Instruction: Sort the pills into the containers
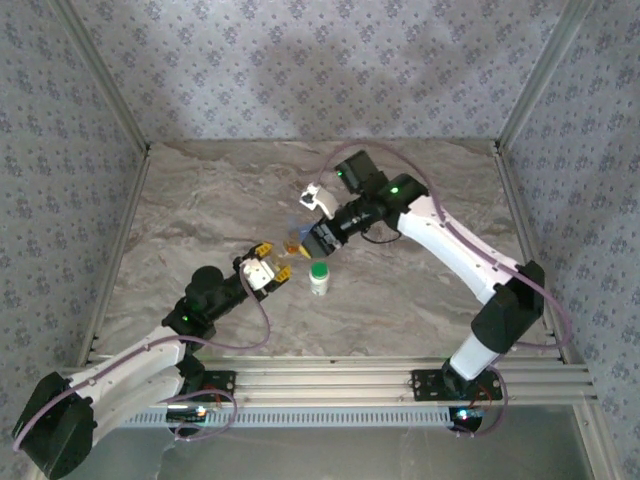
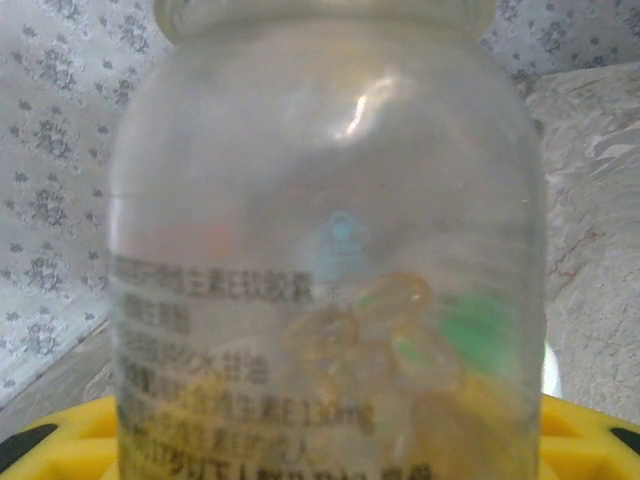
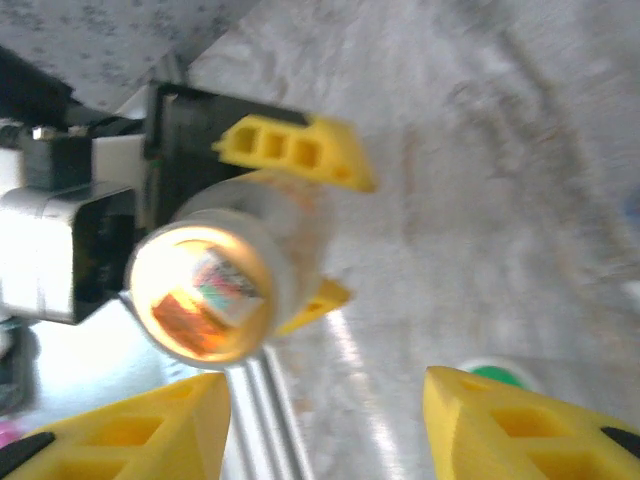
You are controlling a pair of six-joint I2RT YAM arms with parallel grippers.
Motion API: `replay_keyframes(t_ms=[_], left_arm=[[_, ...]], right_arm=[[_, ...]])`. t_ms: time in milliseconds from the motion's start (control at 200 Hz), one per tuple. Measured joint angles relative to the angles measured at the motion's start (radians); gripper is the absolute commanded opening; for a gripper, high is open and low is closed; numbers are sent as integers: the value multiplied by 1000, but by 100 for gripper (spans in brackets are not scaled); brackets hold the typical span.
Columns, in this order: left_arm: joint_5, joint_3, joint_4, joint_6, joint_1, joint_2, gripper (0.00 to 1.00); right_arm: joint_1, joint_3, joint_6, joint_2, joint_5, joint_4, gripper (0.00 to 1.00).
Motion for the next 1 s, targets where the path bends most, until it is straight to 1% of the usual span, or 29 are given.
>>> replay_keyframes(t_ms=[75,155,220,320,475,540,720,920,965,1005], left_arm=[[10,0,2,3,-4,4,13],[18,0,2,8,-5,9,13],[29,0,2,9,-5,10,13],[39,0,0,16,-5,10,13],[55,5,-2,20,-5,13,13],[61,9,-4,20,-5,13,13],[63,11,-9,20,-5,13,13],[69,12,-9,19,-5,21,13],[70,12,-9,19,-5,24,13],[72,12,-9,19,-5,25,13]], right_arm=[[-26,0,-115,-29,52,-5,57],[-23,-2,-264,-54,73,-11,57],[-10,-16,-409,-80,72,-6,57],[13,-35,-575,-105,59,4,59],[50,-36,-762,-104,37,29,65],[66,-35,-834,-101,23,30,66],[105,18,-978,-49,-11,-34,66],[138,73,-1030,17,8,-68,65],[146,88,-1035,31,16,-80,64],[151,103,-1038,46,23,-90,59]])
